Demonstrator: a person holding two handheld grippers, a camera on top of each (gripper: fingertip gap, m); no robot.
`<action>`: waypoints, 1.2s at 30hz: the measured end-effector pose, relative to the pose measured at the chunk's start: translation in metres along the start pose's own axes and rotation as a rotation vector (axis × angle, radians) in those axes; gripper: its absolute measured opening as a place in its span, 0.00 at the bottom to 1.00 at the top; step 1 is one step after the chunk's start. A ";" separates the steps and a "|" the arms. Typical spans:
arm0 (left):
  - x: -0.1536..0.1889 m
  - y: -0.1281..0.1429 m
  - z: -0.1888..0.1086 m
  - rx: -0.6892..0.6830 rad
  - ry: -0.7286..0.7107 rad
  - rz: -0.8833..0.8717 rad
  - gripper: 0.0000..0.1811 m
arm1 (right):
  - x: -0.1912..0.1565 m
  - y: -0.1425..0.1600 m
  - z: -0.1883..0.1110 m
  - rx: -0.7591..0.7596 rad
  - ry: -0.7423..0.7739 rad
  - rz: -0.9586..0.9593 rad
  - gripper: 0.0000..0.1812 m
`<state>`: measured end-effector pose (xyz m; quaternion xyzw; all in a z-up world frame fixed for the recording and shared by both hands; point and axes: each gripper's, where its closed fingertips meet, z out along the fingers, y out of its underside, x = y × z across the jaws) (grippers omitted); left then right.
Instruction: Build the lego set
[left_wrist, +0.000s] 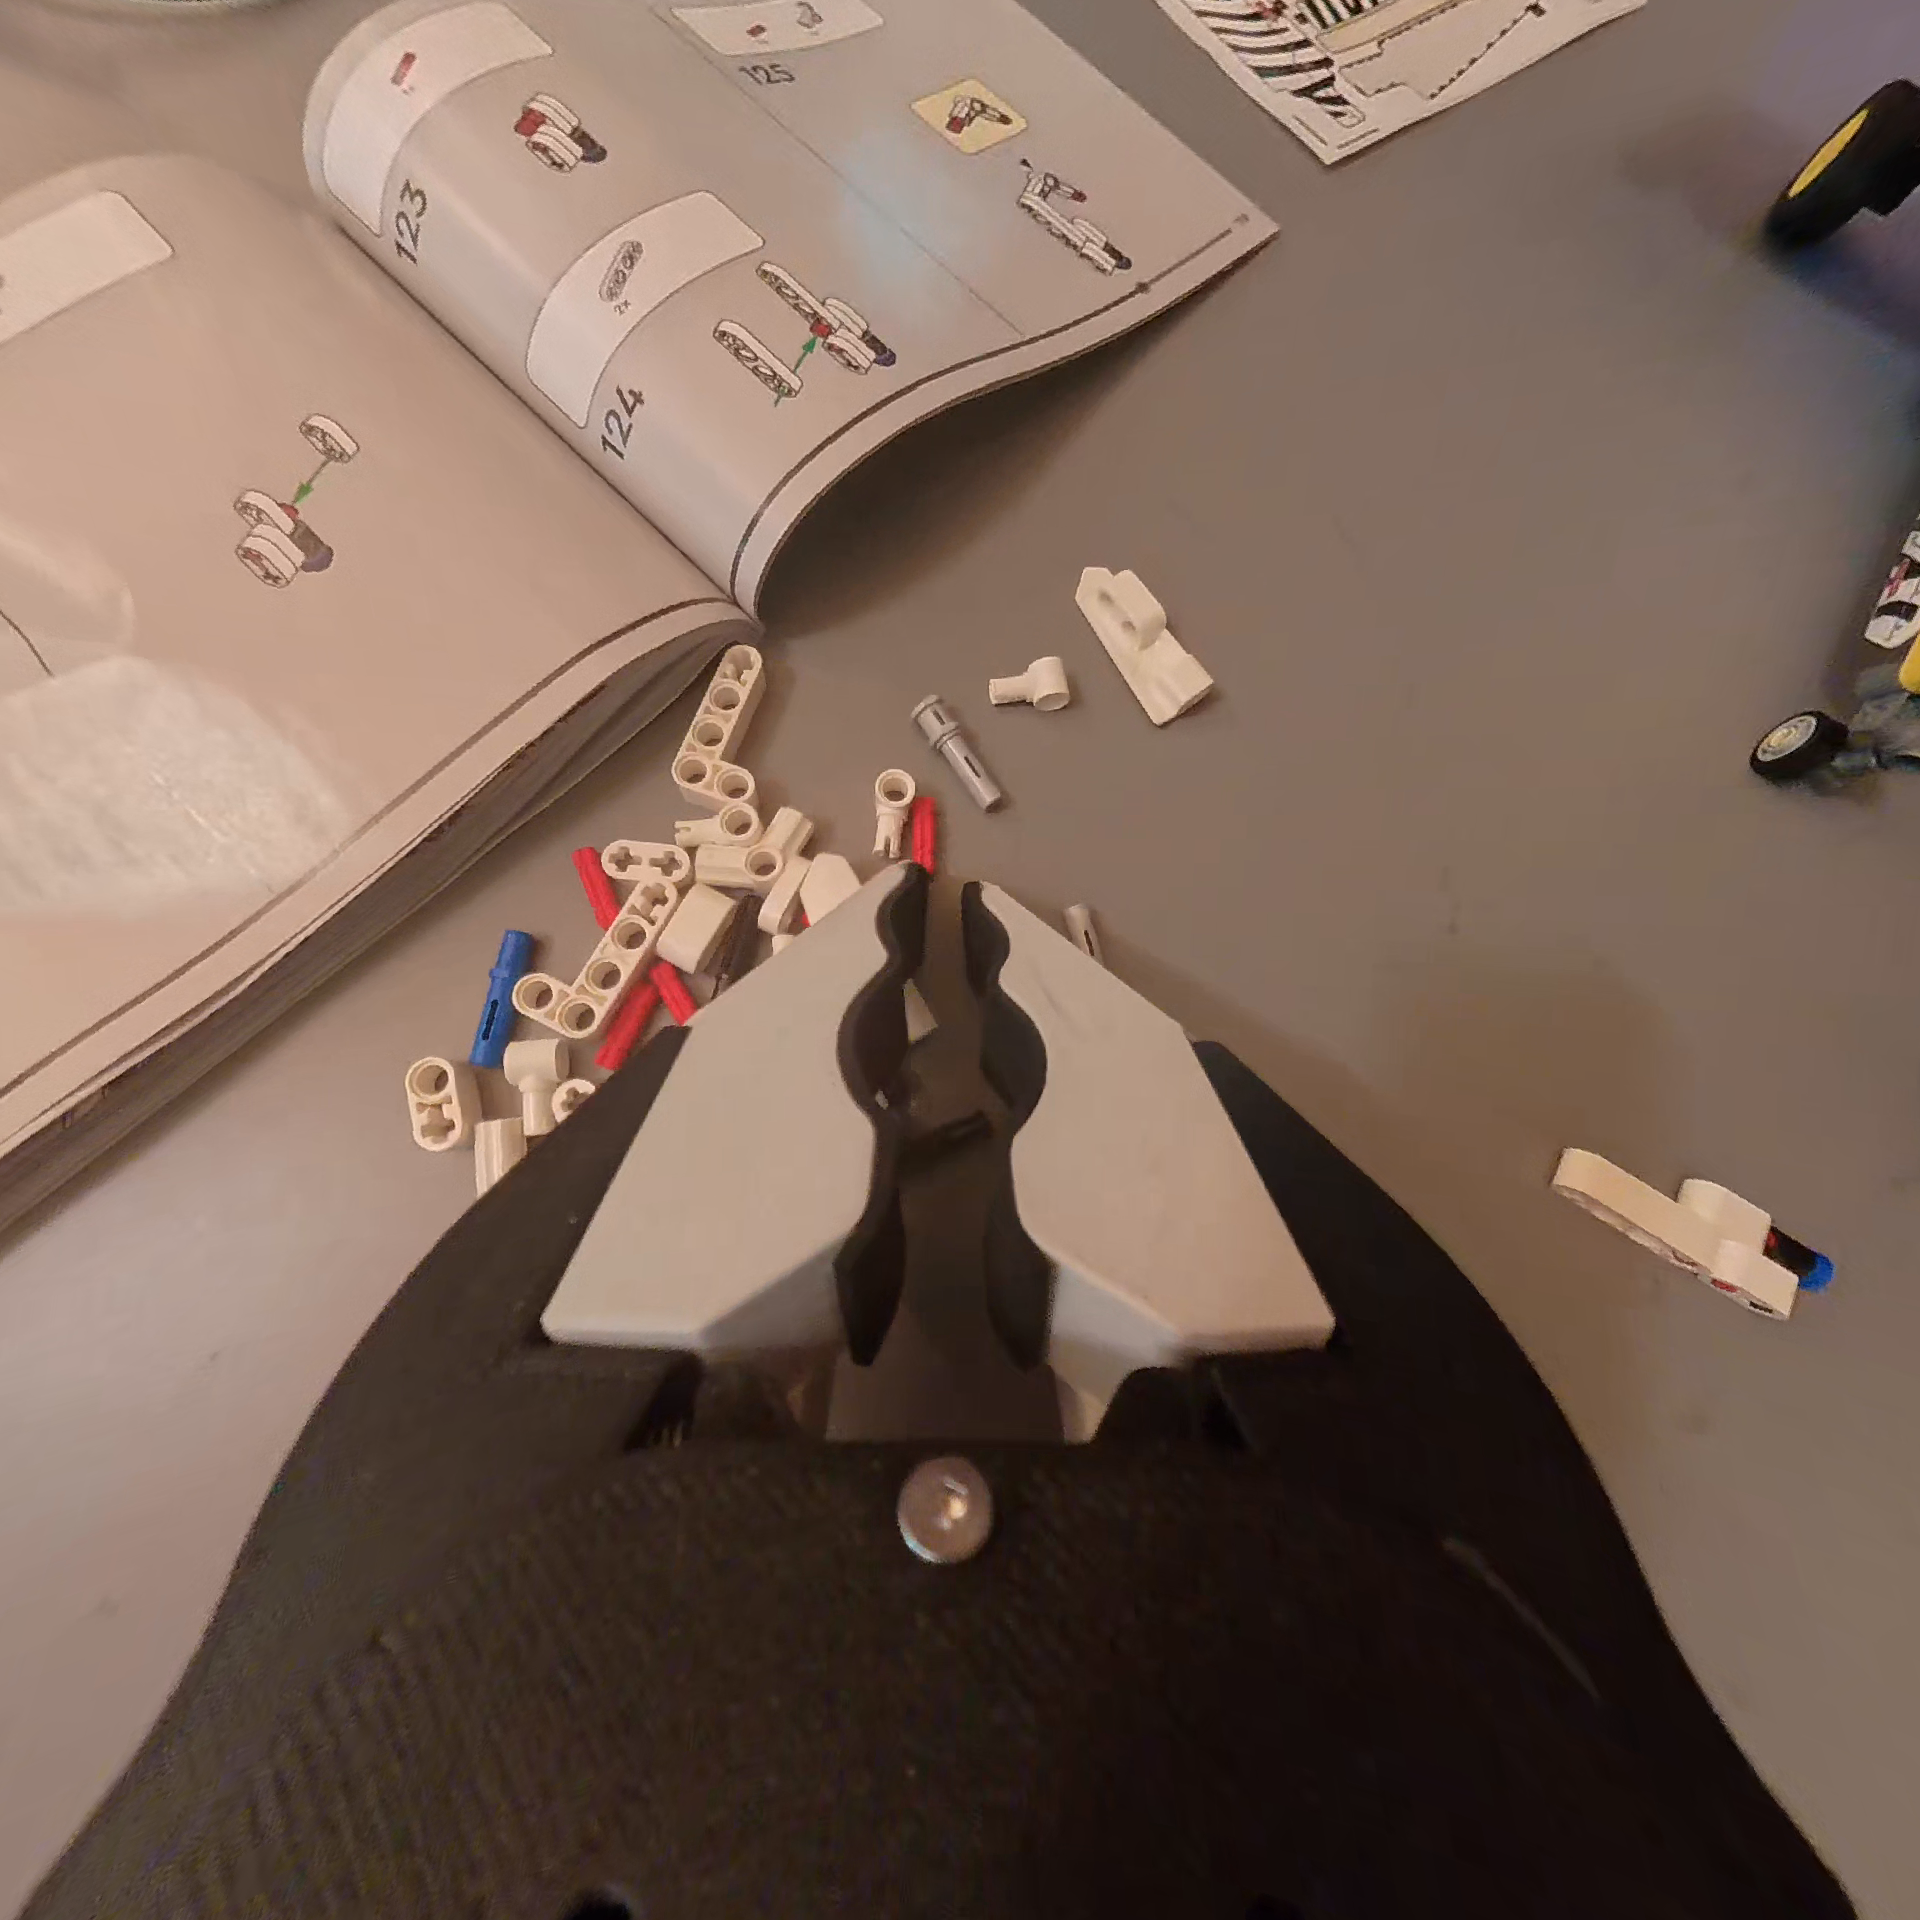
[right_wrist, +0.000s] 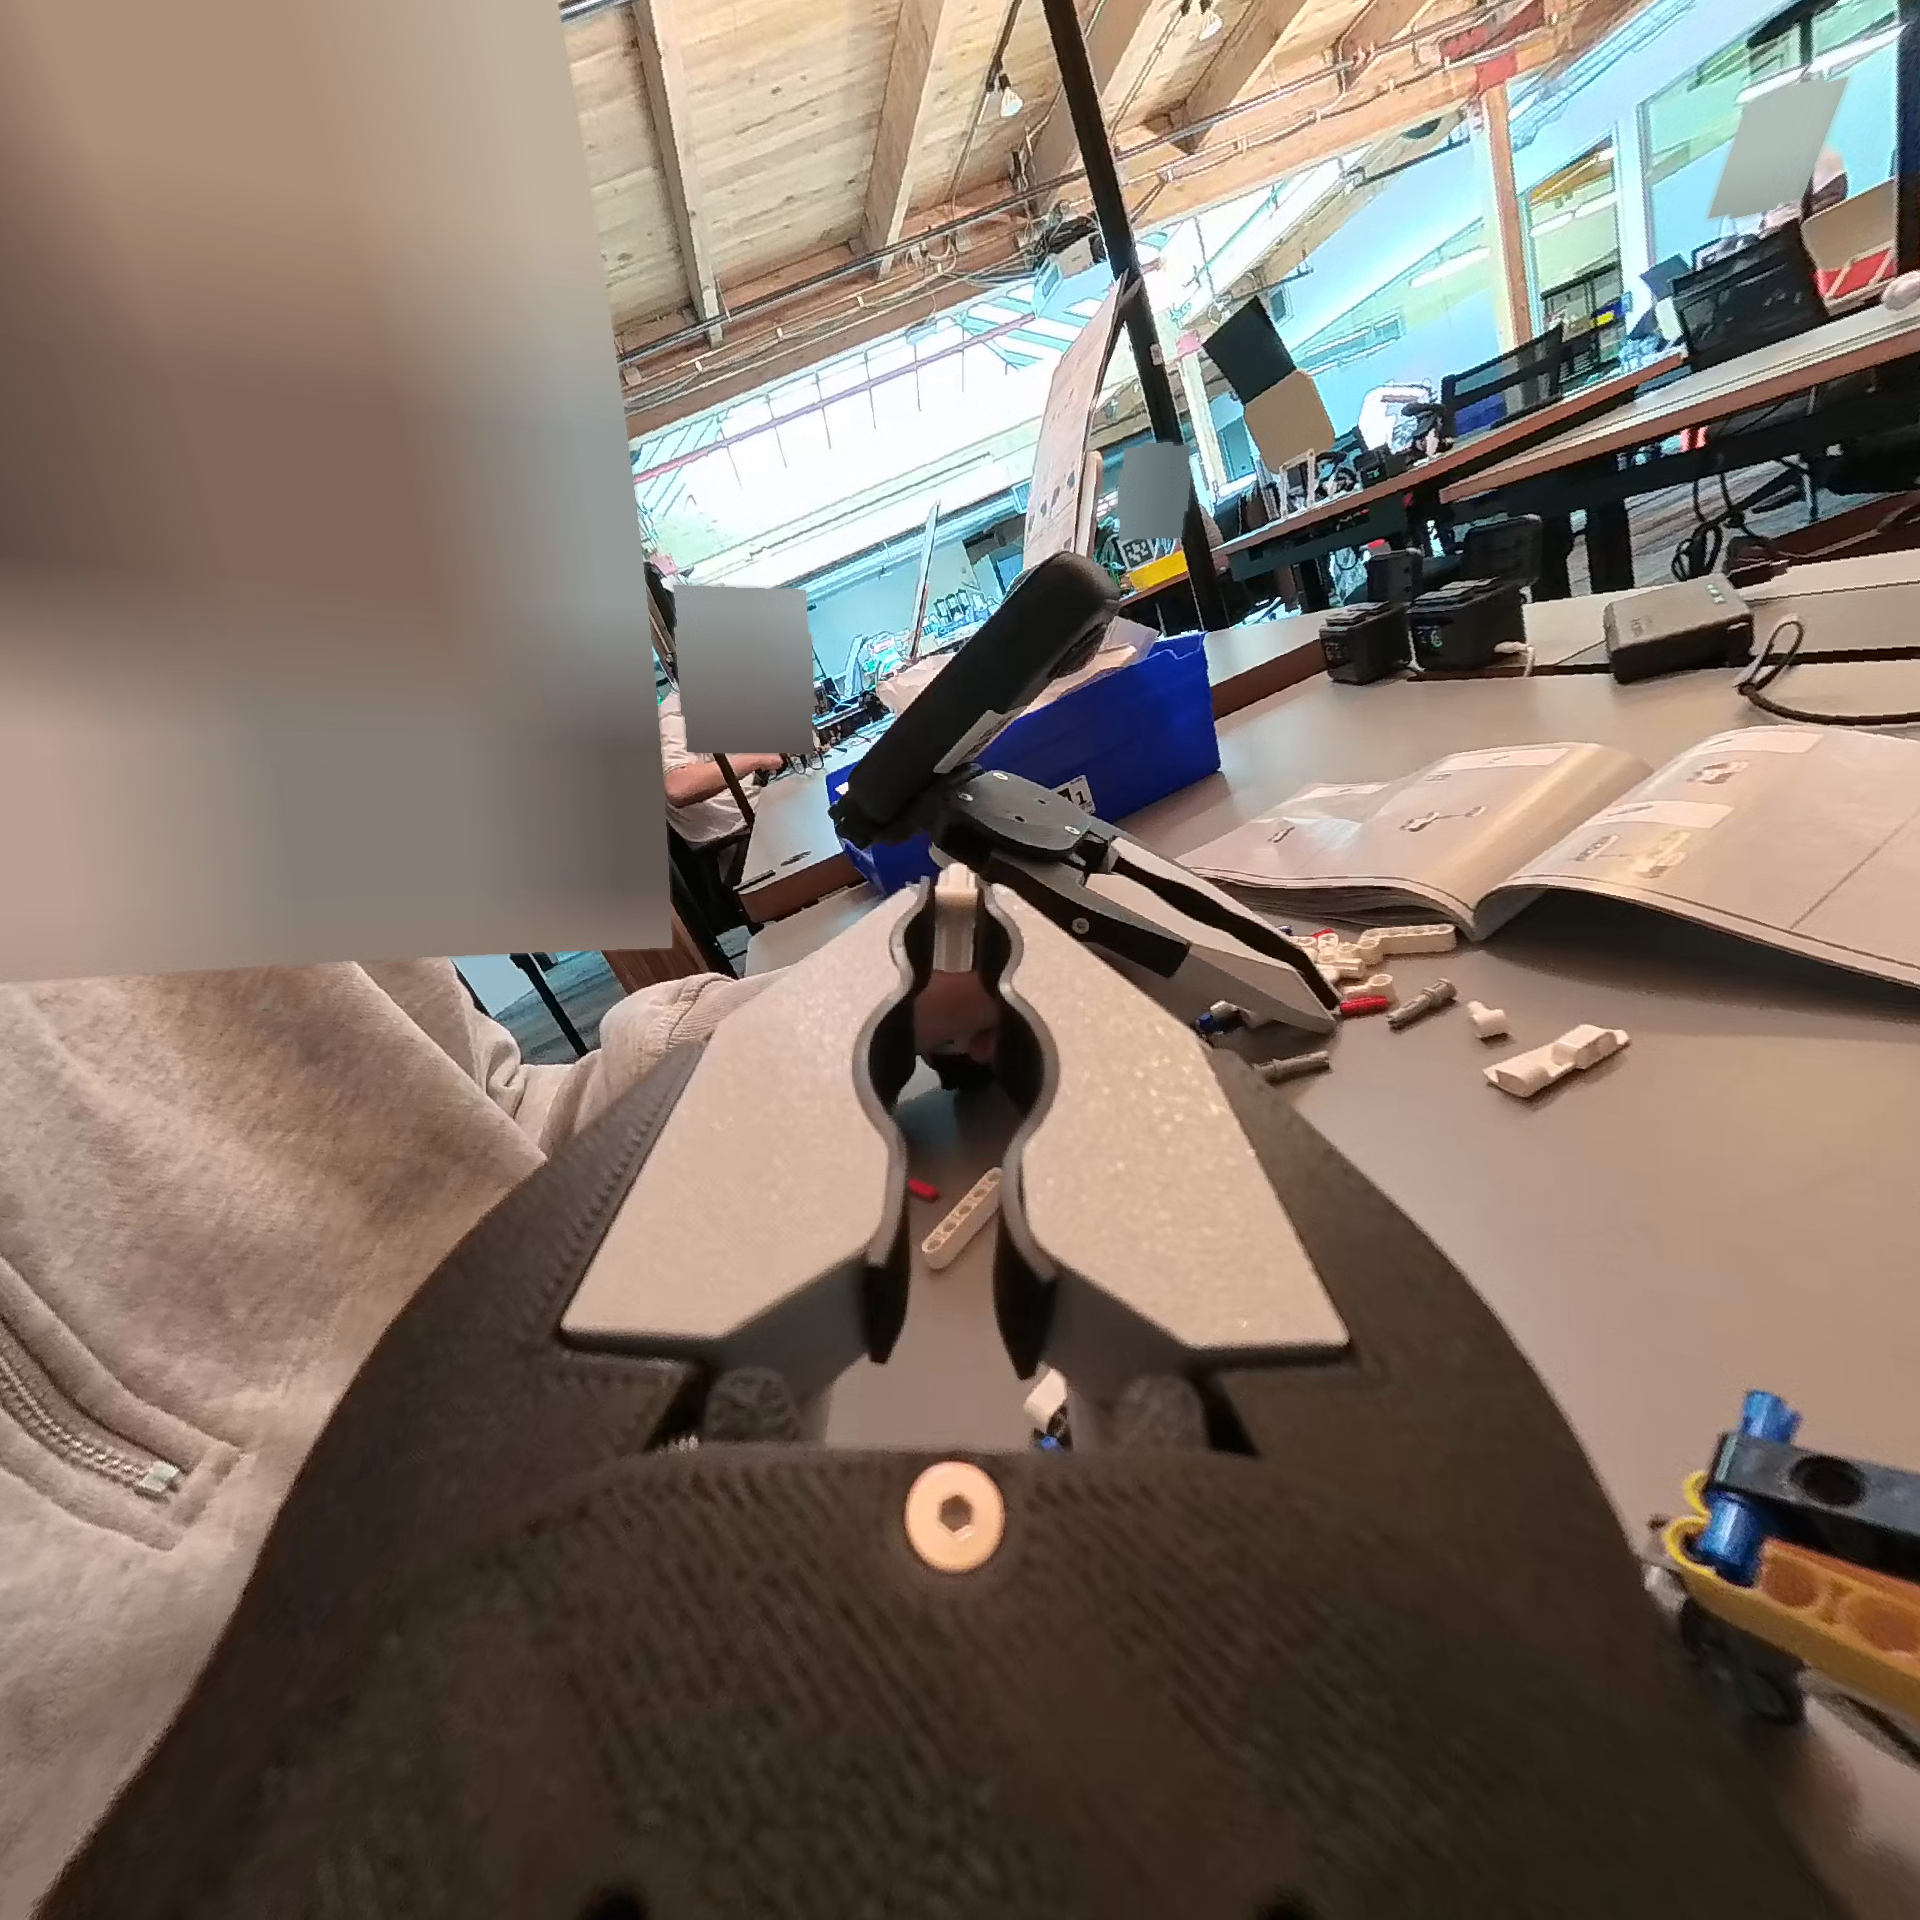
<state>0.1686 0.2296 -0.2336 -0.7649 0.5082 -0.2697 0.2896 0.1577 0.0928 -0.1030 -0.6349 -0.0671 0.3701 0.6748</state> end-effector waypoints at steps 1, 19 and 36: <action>-0.001 0.000 0.000 0.000 0.000 -0.003 0.04 | 0.000 0.000 0.000 0.002 -0.001 0.003 0.03; 0.001 -0.003 0.006 -0.010 0.063 -0.040 0.02 | 0.000 0.000 0.000 0.001 -0.007 0.015 0.03; 0.090 -0.047 -0.074 0.510 0.296 0.456 0.01 | -0.009 -0.013 -0.014 0.076 -0.117 0.085 0.03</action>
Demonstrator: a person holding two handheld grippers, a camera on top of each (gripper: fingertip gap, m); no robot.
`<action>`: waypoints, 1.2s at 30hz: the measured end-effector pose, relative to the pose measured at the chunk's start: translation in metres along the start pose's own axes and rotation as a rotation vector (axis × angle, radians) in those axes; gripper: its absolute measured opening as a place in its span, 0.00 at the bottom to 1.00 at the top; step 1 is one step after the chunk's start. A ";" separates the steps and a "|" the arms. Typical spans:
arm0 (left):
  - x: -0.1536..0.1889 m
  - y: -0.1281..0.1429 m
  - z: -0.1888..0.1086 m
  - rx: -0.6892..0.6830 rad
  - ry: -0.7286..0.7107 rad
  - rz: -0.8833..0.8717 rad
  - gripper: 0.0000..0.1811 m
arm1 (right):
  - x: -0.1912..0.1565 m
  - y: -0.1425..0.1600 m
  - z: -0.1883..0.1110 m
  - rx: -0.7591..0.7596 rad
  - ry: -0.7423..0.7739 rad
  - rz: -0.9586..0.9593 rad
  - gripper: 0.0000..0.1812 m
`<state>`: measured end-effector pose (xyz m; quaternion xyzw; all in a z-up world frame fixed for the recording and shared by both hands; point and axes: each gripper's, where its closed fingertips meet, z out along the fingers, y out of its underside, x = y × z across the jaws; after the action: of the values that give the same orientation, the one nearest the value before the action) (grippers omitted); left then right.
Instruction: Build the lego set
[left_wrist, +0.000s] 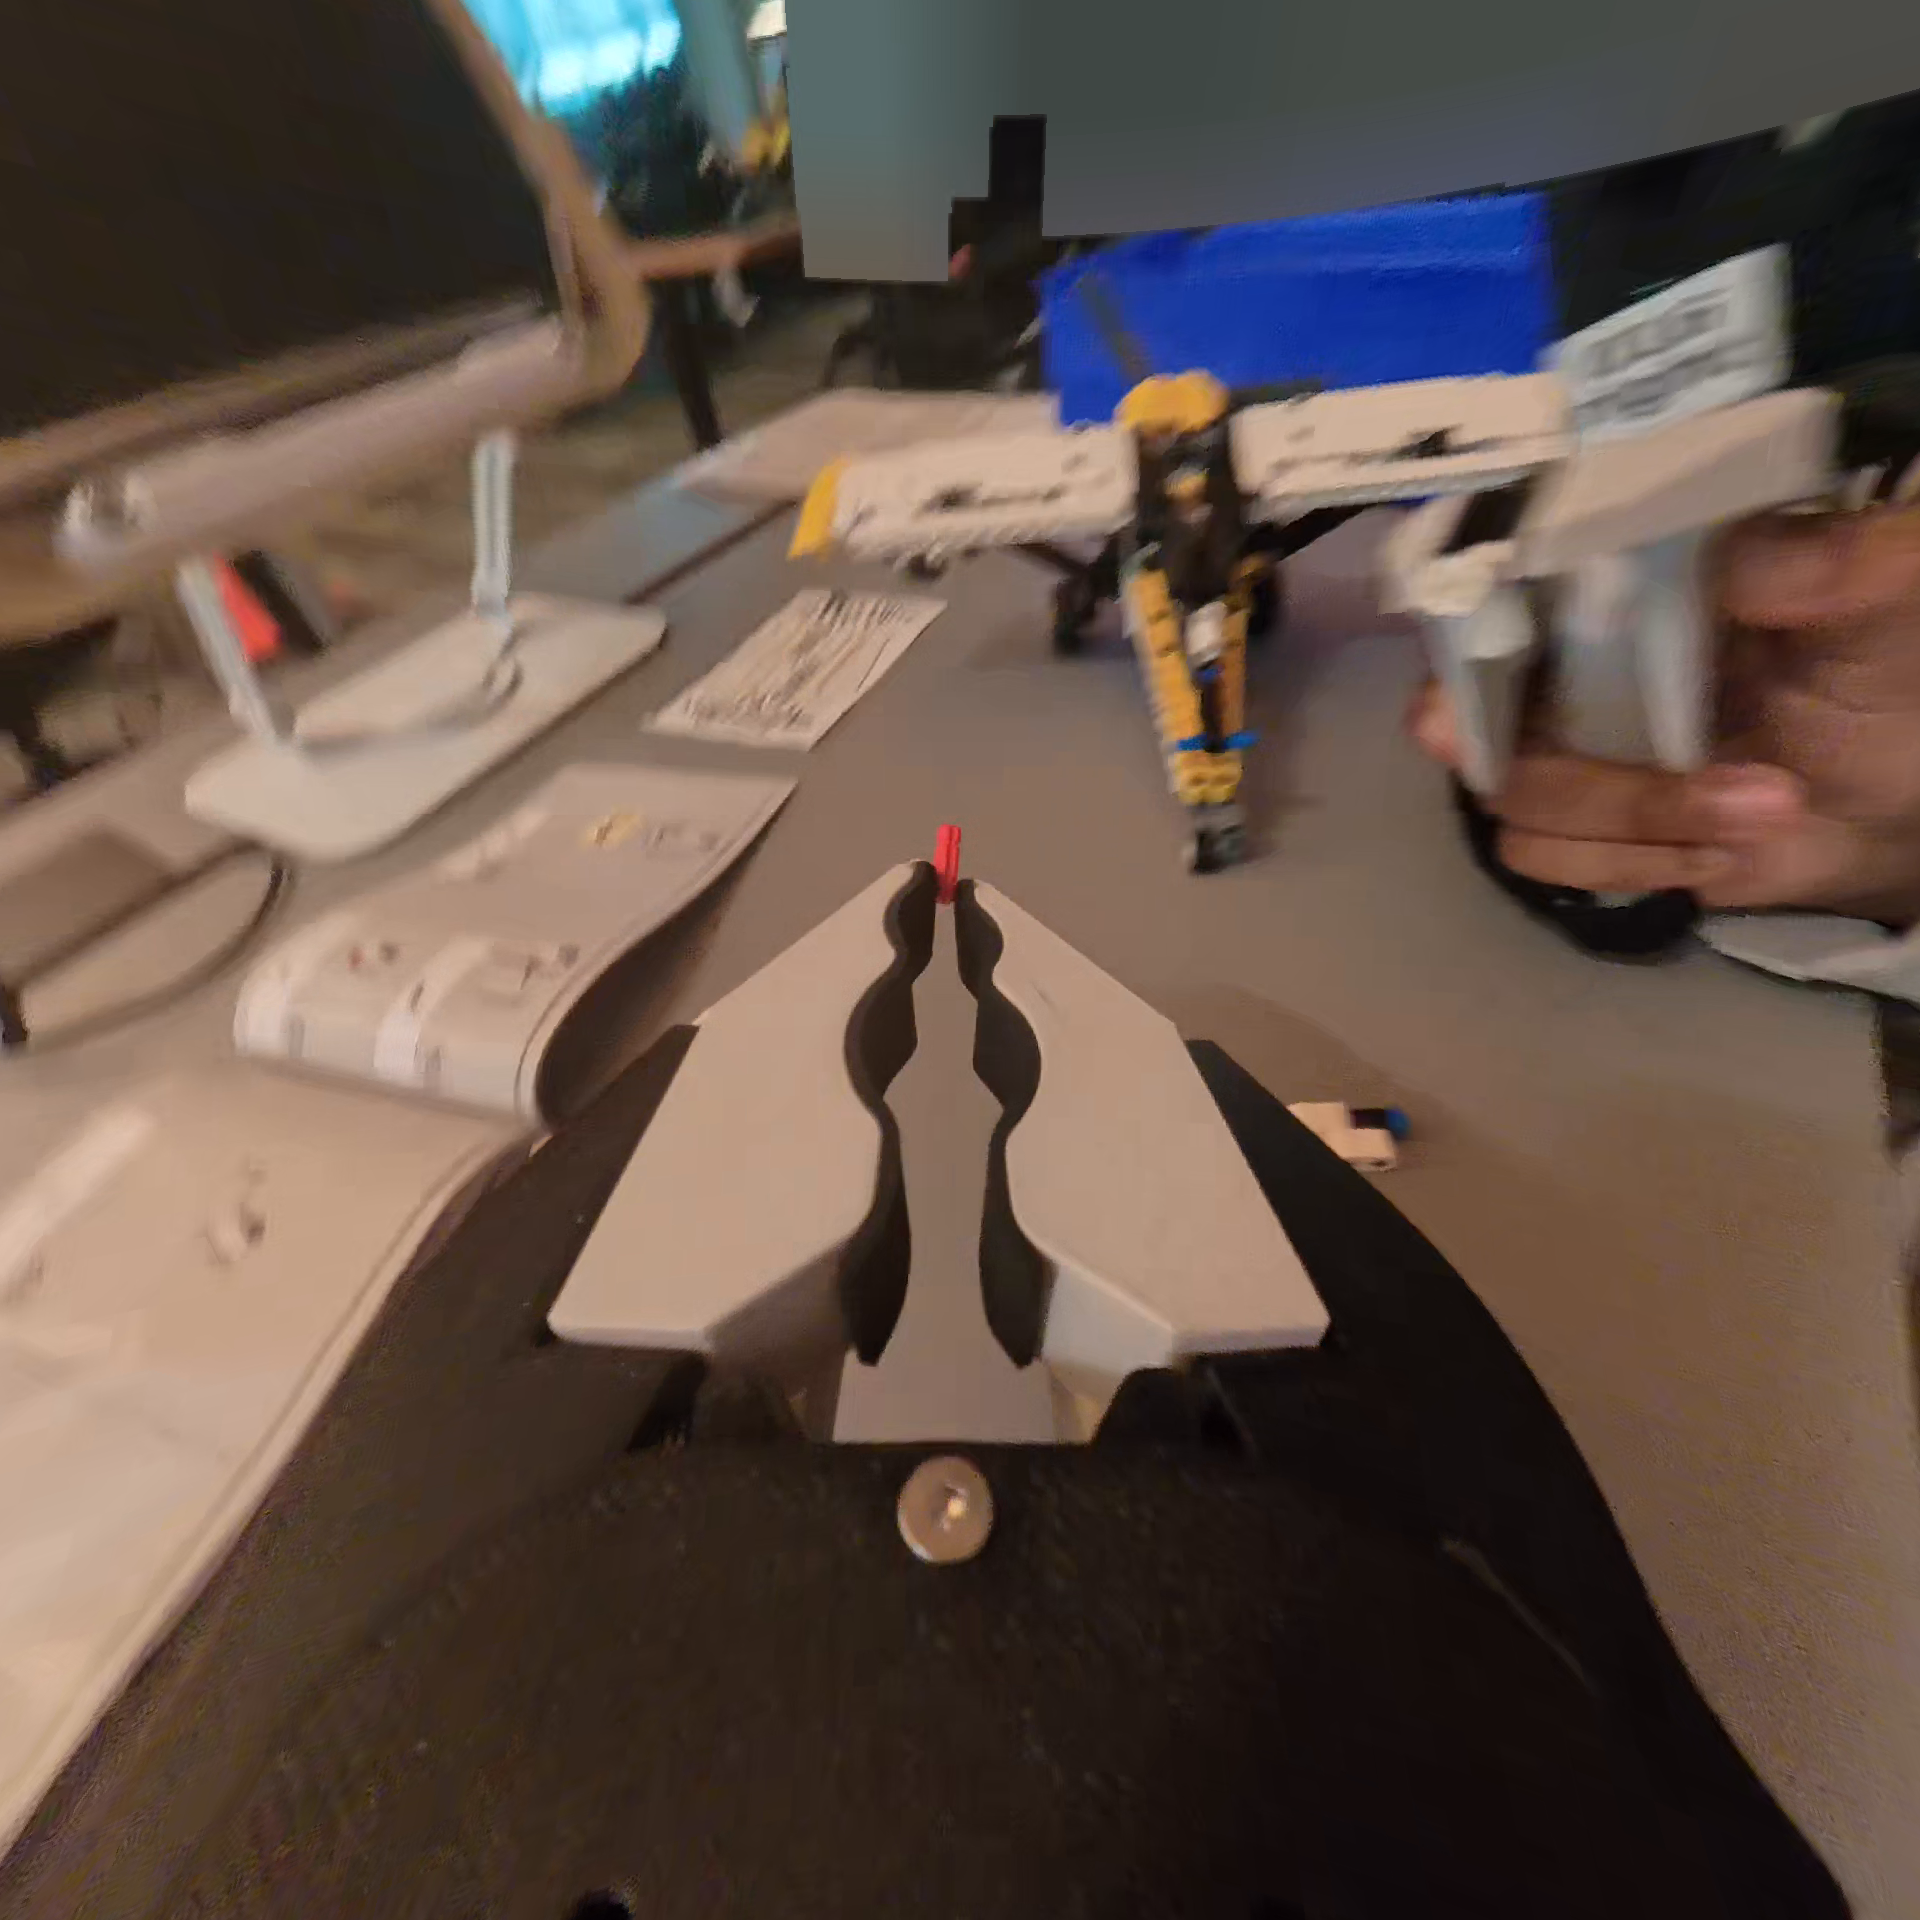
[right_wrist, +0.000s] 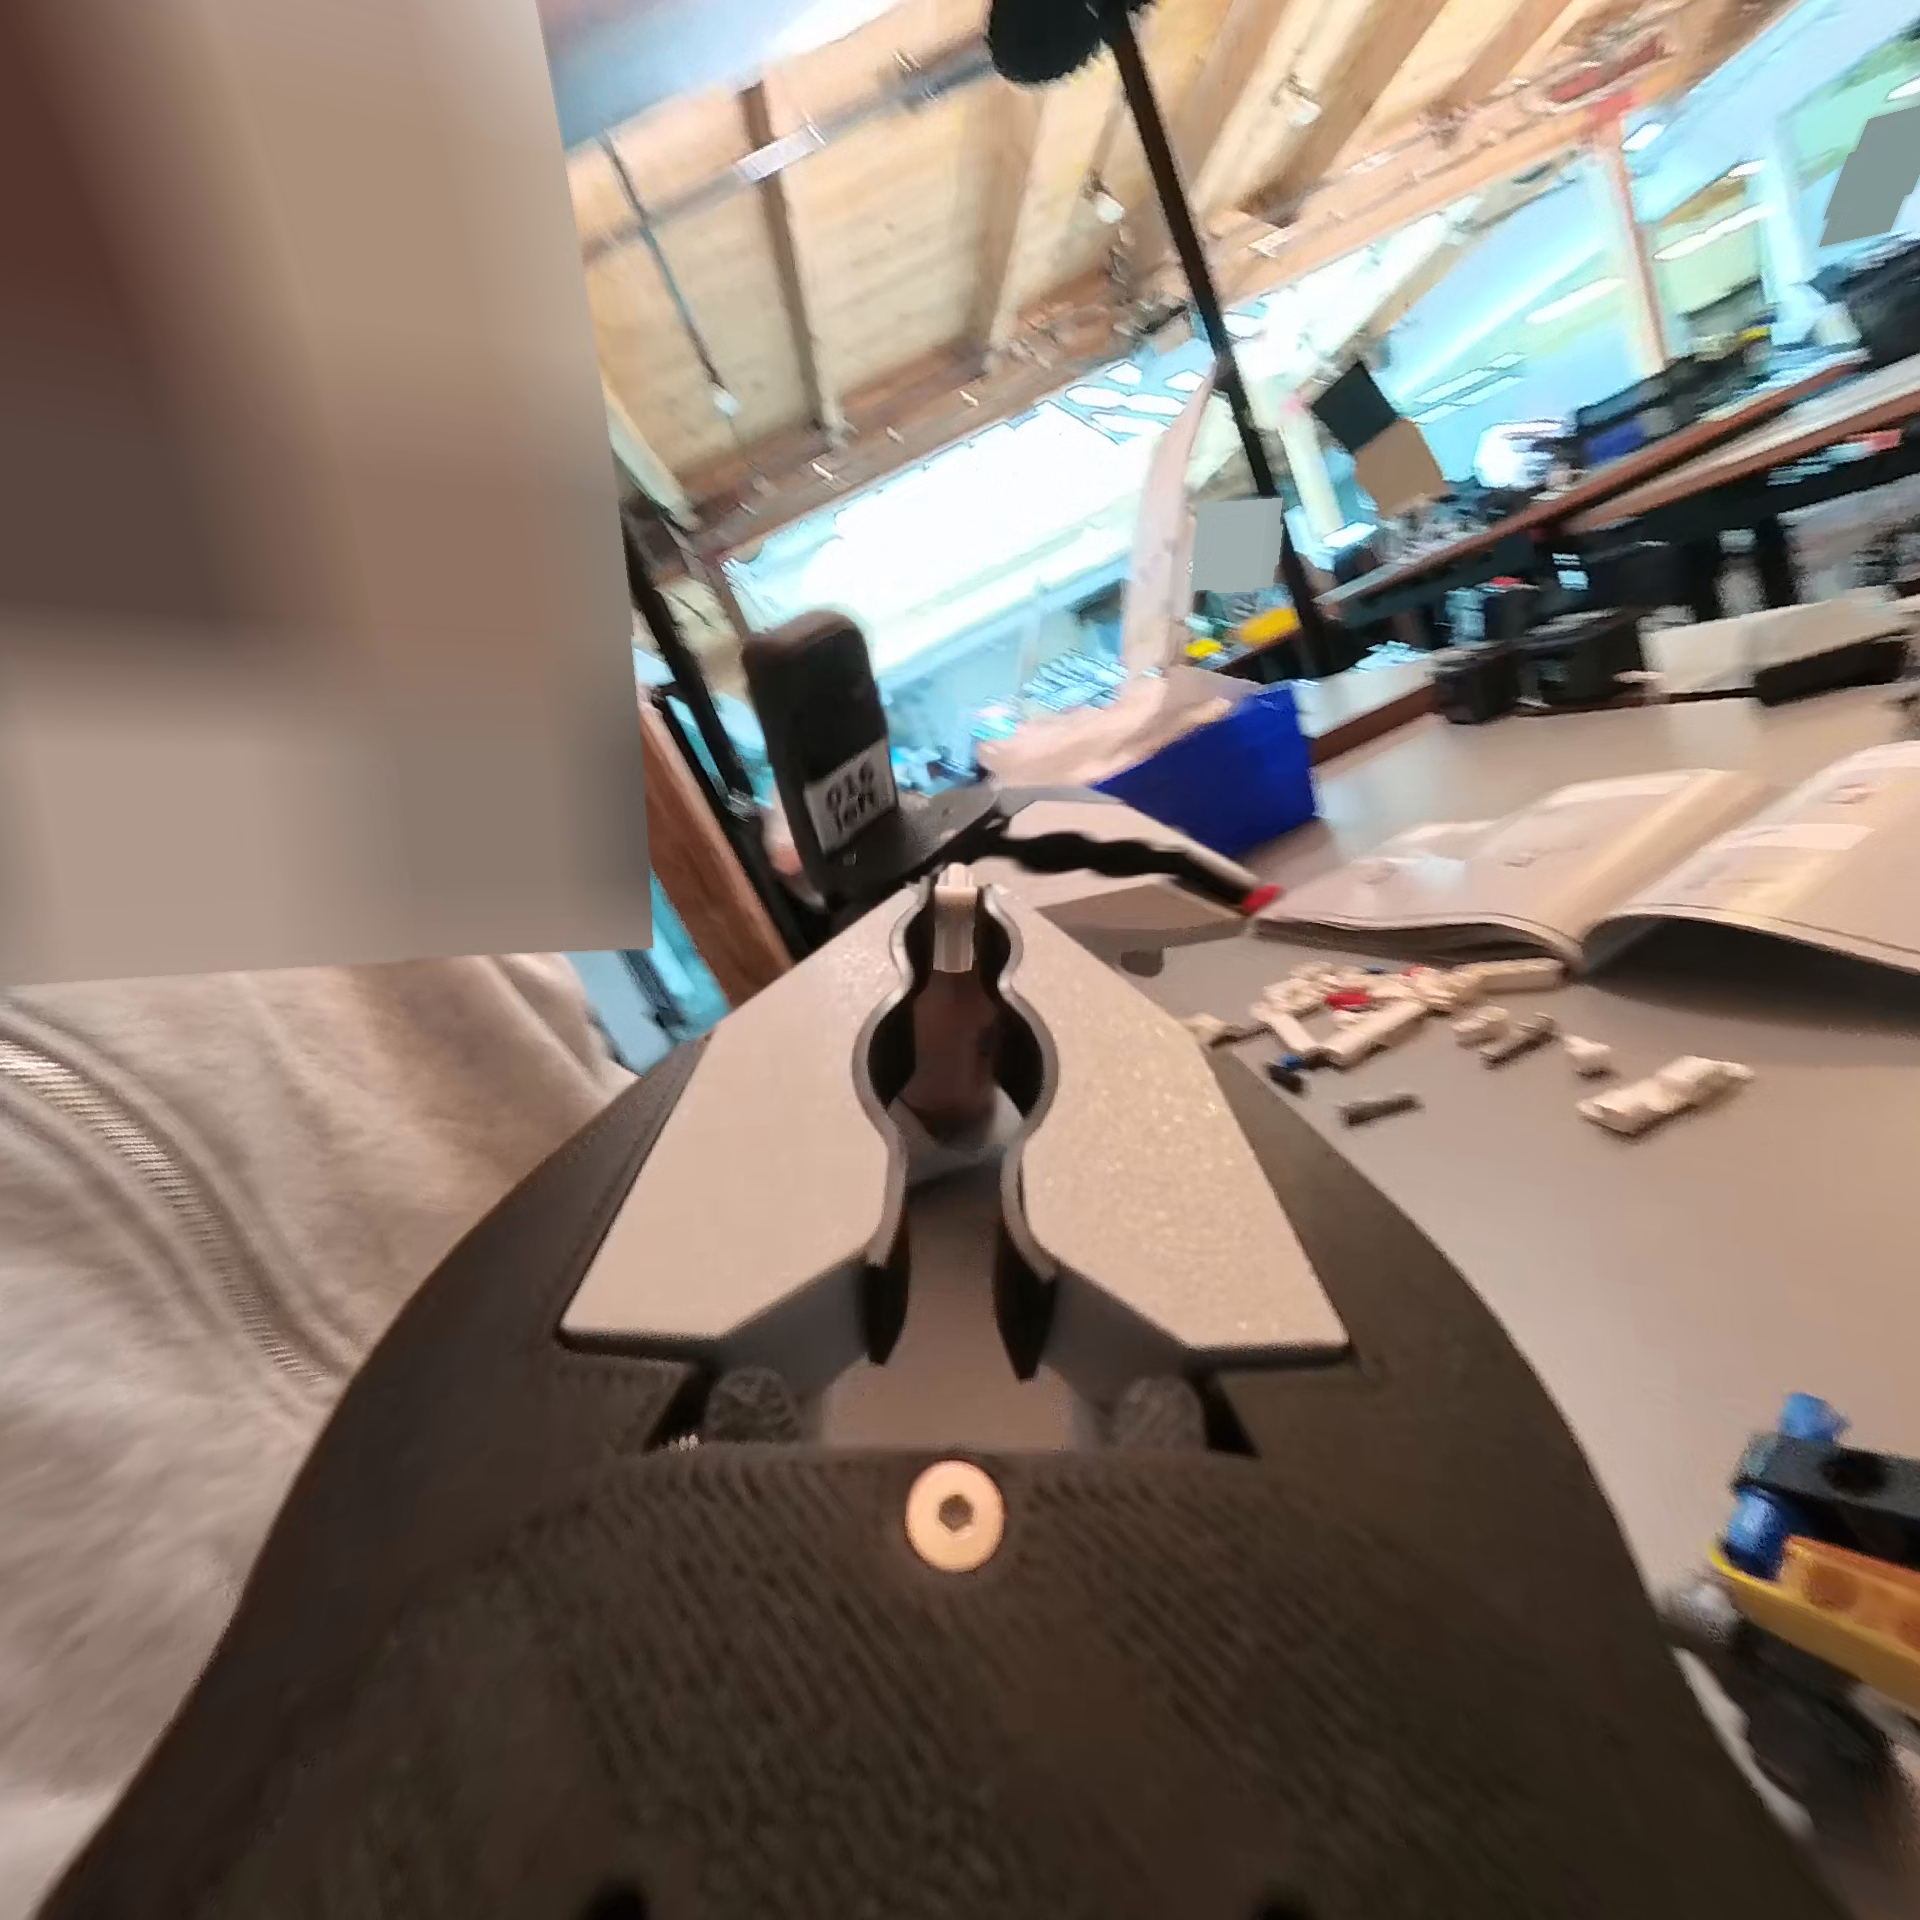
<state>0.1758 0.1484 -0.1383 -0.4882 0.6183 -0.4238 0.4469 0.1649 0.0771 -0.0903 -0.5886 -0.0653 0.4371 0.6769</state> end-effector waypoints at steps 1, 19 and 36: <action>0.012 -0.009 -0.004 0.048 0.041 0.046 0.01 | -0.002 -0.003 -0.001 0.015 -0.027 0.023 0.03; 0.079 -0.051 -0.040 -0.021 0.422 -0.018 0.01 | -0.017 -0.007 -0.004 0.032 -0.162 0.091 0.03; 0.066 -0.008 -0.036 -0.267 0.302 0.195 0.01 | 0.000 0.038 0.009 -0.243 0.050 -0.156 0.03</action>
<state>0.1342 0.0852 -0.1310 -0.4121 0.7731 -0.3613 0.3192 0.1403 0.0813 -0.1198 -0.6699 -0.1463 0.3575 0.6341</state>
